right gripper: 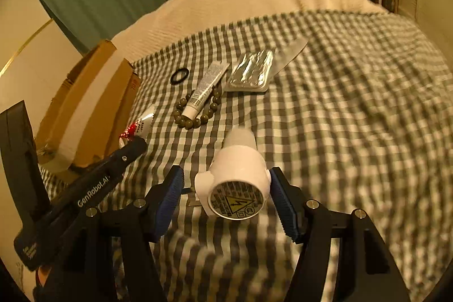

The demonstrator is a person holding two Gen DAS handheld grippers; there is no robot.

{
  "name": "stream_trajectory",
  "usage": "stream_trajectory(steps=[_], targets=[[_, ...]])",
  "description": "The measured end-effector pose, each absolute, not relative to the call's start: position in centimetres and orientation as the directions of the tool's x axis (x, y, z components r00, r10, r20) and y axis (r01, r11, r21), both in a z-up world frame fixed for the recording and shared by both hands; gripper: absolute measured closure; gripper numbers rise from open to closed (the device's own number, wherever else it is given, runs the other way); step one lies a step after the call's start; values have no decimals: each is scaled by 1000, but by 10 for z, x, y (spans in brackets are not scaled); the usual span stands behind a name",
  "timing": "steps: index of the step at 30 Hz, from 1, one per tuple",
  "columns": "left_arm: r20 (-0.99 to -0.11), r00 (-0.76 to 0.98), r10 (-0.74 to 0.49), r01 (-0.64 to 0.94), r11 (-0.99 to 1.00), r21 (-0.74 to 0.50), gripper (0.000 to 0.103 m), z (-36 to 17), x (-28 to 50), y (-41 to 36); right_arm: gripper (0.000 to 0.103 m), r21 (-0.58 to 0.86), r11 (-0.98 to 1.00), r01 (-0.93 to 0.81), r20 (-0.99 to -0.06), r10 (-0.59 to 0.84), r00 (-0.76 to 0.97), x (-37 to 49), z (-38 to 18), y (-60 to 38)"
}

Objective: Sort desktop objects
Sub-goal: 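Carry the sachet and white device in both tools over the box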

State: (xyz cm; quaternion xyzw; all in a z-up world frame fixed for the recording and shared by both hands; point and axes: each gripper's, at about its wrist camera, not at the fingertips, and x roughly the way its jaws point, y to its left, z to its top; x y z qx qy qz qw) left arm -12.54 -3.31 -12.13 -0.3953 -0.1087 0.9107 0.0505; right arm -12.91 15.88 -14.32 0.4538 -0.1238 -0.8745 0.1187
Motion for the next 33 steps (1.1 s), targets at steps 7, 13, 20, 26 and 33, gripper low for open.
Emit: stream_trajectory(steps=[7, 13, 20, 26, 33], targets=[[-659, -727, 193, -37, -969, -243, 89, -79, -98, -39, 42, 273, -957, 101, -732, -274, -623, -88, -91, 165], [-601, -779, 179, -30, -968, -250, 89, -37, -82, -56, 42, 249, -961, 121, -681, -263, -683, -60, -40, 157], [-530, -840, 120, 45, -957, -287, 89, 6, -81, -120, 42, 230, -939, 255, -615, -343, -710, -68, 25, 107], [-528, -849, 27, 178, -926, -333, 89, 9, -96, -196, 42, 289, -870, 400, -578, -491, -652, -102, 65, 39], [-614, -784, -96, 302, -922, -242, 89, -39, -112, -243, 42, 304, -824, 477, -637, -549, -542, -162, 40, -53]])
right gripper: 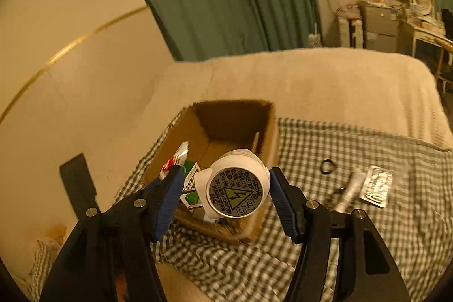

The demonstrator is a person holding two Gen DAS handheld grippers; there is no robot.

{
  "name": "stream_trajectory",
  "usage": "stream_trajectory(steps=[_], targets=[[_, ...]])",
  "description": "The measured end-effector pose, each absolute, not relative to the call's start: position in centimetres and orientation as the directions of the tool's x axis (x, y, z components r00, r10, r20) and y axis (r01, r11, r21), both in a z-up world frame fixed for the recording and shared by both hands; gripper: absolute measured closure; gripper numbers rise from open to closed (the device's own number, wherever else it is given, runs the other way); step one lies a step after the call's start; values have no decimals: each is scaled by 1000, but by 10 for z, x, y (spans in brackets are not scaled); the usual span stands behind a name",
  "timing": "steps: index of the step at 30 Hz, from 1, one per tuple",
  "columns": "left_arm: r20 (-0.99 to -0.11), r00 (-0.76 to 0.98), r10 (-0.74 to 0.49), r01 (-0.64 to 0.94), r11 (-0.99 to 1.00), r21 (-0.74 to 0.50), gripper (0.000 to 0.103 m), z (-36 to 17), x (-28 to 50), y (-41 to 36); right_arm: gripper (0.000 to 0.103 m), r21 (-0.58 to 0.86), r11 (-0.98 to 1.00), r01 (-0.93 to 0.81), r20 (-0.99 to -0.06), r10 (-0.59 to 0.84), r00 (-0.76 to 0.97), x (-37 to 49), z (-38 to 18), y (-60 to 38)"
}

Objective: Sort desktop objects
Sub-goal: 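Open both tools over the box and move them back over the bedspread, then grasp the white paste tube with the left tool while the right tool grasps the silver foil pack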

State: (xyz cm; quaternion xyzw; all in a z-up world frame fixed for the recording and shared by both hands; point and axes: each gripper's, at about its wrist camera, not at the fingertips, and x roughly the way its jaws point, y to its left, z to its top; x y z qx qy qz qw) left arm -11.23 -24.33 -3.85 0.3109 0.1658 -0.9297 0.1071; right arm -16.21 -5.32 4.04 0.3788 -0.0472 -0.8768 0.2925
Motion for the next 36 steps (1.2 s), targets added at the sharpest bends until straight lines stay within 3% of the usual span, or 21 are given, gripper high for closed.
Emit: stream_trajectory(steps=[3, 4, 5, 7, 8, 14, 17, 21, 25, 28, 36], targets=[[-637, -763, -112, 333, -913, -238, 82, -54, -120, -253, 42, 354, -813, 463, -666, -566, -485, -191, 17, -77], [-643, -758, -107, 333, -911, -242, 67, -57, -121, -256, 40, 369, -808, 459, -670, -574, -471, -199, 12, -82], [-649, -755, -100, 335, -909, -250, 41, -58, -121, -257, 38, 385, -800, 459, -673, -584, -453, -207, 7, -90], [-657, -747, -106, 355, -898, -259, 23, -60, -118, -258, 28, 394, -798, 457, -666, -590, -456, -214, 7, -94], [-652, -752, -99, 350, -898, -267, 21, -59, -115, -257, 24, 391, -801, 454, -659, -588, -469, -216, 10, -93], [-600, -793, -102, 309, -917, -253, 17, -28, -90, -226, 24, 306, -848, 433, -573, -527, -627, -187, 40, -44], [-557, -825, -95, 262, -938, -227, 8, -15, -85, -191, 24, 228, -898, 377, -546, -438, -714, -159, 46, 3], [-553, -833, -32, 164, -968, -192, 7, -18, -92, -133, 24, 155, -956, 248, -529, -293, -797, -121, 34, 73], [-588, -809, -5, 107, -984, -139, 6, -48, -99, -68, 24, 112, -984, 141, -540, -180, -823, -95, 4, 121], [-632, -773, 55, 65, -984, -165, 6, -76, -104, -41, 24, 85, -992, 96, -559, -128, -820, -88, -18, 144], [-688, -721, 82, 30, -988, -150, 6, -130, -121, -9, 24, 140, -990, 12, -611, -96, -786, -101, -82, 178]])
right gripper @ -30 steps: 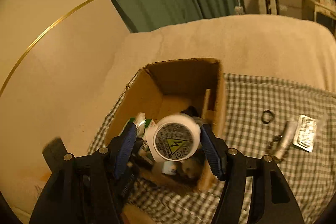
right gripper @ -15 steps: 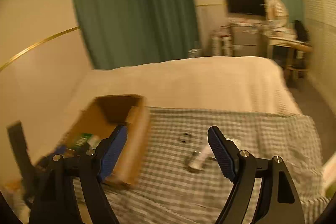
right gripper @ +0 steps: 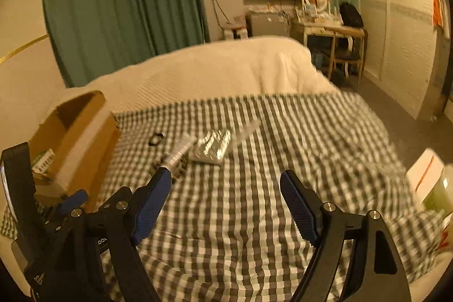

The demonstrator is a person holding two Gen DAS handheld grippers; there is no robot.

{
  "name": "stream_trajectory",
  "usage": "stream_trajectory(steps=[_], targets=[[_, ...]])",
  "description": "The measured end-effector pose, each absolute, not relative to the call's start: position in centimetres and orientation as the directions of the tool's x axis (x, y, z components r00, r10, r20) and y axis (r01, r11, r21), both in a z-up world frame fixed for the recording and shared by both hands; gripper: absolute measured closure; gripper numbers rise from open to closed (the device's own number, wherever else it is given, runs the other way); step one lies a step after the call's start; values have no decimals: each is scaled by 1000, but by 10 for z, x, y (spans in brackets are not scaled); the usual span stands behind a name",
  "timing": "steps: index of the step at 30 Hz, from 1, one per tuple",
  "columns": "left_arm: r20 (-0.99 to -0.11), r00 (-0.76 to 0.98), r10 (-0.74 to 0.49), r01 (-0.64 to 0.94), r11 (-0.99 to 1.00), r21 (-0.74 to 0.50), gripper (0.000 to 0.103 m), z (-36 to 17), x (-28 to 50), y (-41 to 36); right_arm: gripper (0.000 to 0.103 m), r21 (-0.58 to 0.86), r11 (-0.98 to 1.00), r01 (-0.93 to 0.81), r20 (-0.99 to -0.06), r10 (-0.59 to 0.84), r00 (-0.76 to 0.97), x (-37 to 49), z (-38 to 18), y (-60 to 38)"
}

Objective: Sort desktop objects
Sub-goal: 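Grasp the white paste tube with the left tool while the right tool grasps the silver foil pack, then carry the paste tube and foil pack in both tools over the box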

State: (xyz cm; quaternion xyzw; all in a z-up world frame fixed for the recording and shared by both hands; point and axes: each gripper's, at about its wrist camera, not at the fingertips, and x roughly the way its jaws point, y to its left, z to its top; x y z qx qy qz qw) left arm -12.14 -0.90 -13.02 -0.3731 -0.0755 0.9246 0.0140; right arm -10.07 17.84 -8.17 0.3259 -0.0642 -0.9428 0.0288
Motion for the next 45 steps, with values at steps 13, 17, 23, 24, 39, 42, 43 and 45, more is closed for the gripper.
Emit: stream_trajectory(steps=[13, 17, 23, 24, 39, 42, 43, 45], targets=[[-742, -658, 128, -41, -990, -134, 6, -191, -226, 4, 24, 195, -980, -21, -685, -121, -719, -182, -156, 185], [-712, -688, 141, -42, -987, -155, 8, -190, -243, -1, 24, 185, -983, -17, -695, -119, -709, -201, -168, 180], [-749, -641, 170, -120, -985, -121, 83, -200, -253, 4, 24, 183, -983, -14, -699, -120, -705, -221, -178, 177], [-744, -644, 177, -116, -984, -135, 83, -198, -252, 2, 24, 185, -983, -10, -700, -125, -703, -225, -179, 175], [-719, -681, 138, 79, -963, -259, 83, -195, -238, -72, 30, -61, -998, 2, -765, 45, -643, -308, -211, 104], [-725, -678, 126, 66, -971, -231, 83, -192, -230, -65, 32, 15, -1000, -6, -750, -8, -662, -289, -207, 119], [-728, -674, 129, 62, -971, -230, 83, -191, -224, -67, 32, 43, -999, -12, -754, -25, -657, -280, -206, 126], [-730, -670, 138, 56, -971, -234, 83, -185, -212, -64, 32, 81, -997, -13, -755, -53, -654, -262, -201, 137]])
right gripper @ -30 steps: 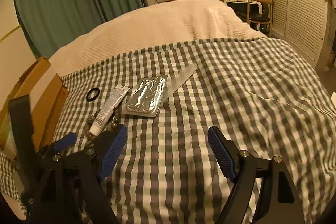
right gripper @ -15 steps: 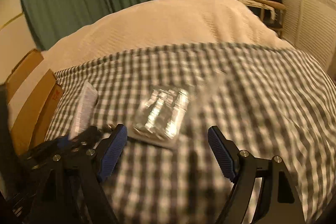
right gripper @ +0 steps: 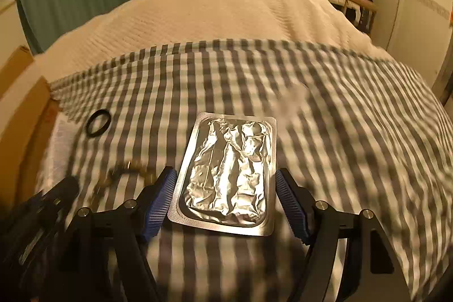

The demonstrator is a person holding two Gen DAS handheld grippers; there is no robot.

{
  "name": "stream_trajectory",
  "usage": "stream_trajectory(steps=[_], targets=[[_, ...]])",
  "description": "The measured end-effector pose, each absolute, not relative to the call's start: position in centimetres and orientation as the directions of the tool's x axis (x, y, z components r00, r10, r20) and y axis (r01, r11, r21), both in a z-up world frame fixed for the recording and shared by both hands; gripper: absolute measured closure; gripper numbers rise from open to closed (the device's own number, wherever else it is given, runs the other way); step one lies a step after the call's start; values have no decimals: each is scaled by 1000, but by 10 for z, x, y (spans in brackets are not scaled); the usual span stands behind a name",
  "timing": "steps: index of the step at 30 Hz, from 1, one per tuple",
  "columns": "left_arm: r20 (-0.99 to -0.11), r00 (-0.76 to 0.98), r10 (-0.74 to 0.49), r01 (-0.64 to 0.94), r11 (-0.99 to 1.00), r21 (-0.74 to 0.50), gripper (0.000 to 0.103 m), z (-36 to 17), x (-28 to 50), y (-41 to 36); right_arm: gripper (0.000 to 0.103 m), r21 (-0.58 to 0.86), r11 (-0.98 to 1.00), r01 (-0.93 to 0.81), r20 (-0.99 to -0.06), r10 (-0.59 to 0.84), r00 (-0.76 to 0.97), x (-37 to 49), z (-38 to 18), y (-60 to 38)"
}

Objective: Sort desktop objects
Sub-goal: 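Carry the paste tube and foil pack in both tools over the box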

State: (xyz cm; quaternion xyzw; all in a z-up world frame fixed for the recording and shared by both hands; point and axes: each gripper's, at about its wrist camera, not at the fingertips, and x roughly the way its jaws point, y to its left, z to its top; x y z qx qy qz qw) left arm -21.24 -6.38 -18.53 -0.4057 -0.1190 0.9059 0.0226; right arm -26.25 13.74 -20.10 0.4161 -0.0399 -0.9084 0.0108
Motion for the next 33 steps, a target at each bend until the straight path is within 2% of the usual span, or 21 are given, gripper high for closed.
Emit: stream_trajectory(steps=[9, 17, 27, 33], targets=[[-701, -693, 169, -34, -979, -202, 83, -136, -156, -26, 32, 127, -992, -10, -729, -86, -680, -173, -145, 174], [-616, -759, 211, -89, -971, -222, 83, -65, -109, -14, 32, 139, -990, 6, -673, -99, -733, -109, -84, 180], [-431, -879, 202, -56, -943, -327, 83, 19, -62, -78, 32, 56, -993, 108, -536, -121, -835, -56, 17, 132], [-397, -911, 112, 33, -940, -340, 83, 35, -58, -142, 32, 10, -980, 197, -495, -176, -851, -48, 50, 79]])
